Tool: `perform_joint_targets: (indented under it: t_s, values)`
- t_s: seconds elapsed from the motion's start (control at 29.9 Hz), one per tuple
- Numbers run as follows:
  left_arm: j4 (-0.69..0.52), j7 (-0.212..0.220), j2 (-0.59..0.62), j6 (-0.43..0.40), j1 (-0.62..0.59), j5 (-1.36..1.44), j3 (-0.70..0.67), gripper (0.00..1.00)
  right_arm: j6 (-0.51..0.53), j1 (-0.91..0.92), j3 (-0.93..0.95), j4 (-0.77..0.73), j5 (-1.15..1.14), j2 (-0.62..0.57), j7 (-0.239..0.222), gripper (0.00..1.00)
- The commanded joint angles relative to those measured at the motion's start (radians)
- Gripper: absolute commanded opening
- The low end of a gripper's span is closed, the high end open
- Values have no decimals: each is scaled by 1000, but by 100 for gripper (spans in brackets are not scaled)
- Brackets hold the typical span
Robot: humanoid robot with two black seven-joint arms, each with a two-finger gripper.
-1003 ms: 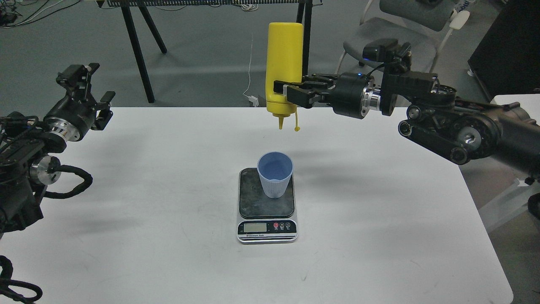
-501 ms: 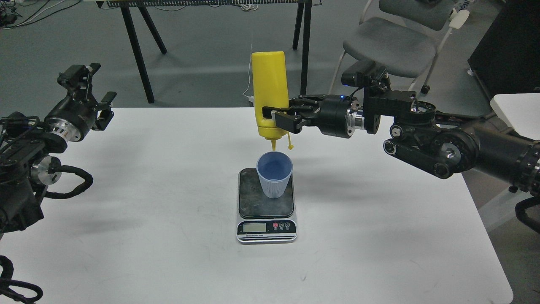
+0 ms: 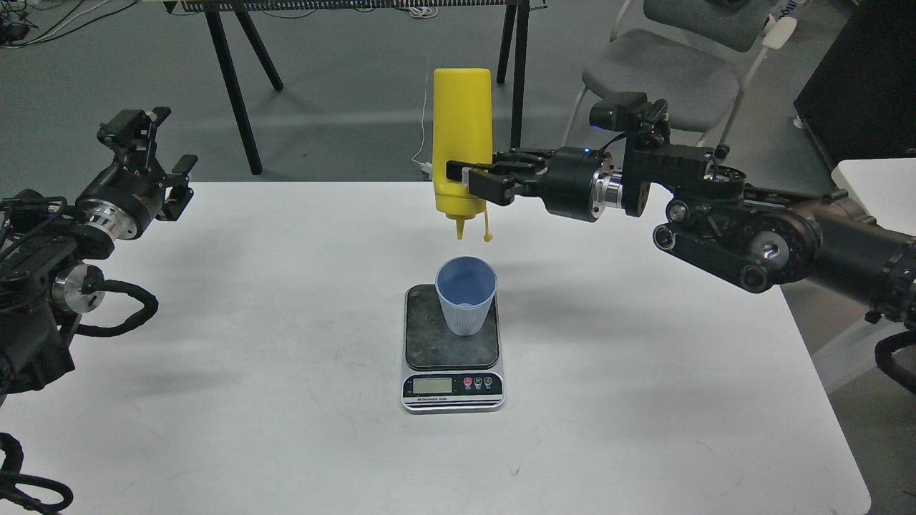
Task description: Pour seasoning into cup on scale with both arms
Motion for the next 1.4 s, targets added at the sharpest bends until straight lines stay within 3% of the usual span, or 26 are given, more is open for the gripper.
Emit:
perform_joint_targets:
  t_s: [0.0, 0.1, 0.2, 0.3, 0.53, 0.77, 1.04, 1.37]
  values:
    - [0, 0, 2, -1, 1, 0, 0, 82, 144, -11, 63, 19, 384, -90, 0, 42]
    - [0, 0, 2, -1, 1, 0, 2, 82, 249, -47, 87, 86, 685, -182, 0, 42]
    - [0, 0, 2, -1, 1, 2, 3, 82, 439, -136, 176, 138, 1081, -265, 0, 42]
    - [0, 0, 2, 2, -1, 3, 3, 82, 439, -273, 263, 155, 1379, -294, 0, 40]
    - [0, 0, 1, 8, -5, 3, 3, 82, 439, -636, 561, 349, 1487, -298, 0, 40]
    - [0, 0, 1, 8, -2, 3, 9, 82, 439, -994, 800, 378, 1485, -184, 0, 41]
    - [0, 0, 2, 6, 2, 9, 15, 82, 439, -1109, 893, 367, 1482, -66, 0, 42]
    - [0, 0, 11, 2, -2, 9, 14, 82, 439, -1144, 920, 248, 1482, 136, 0, 44]
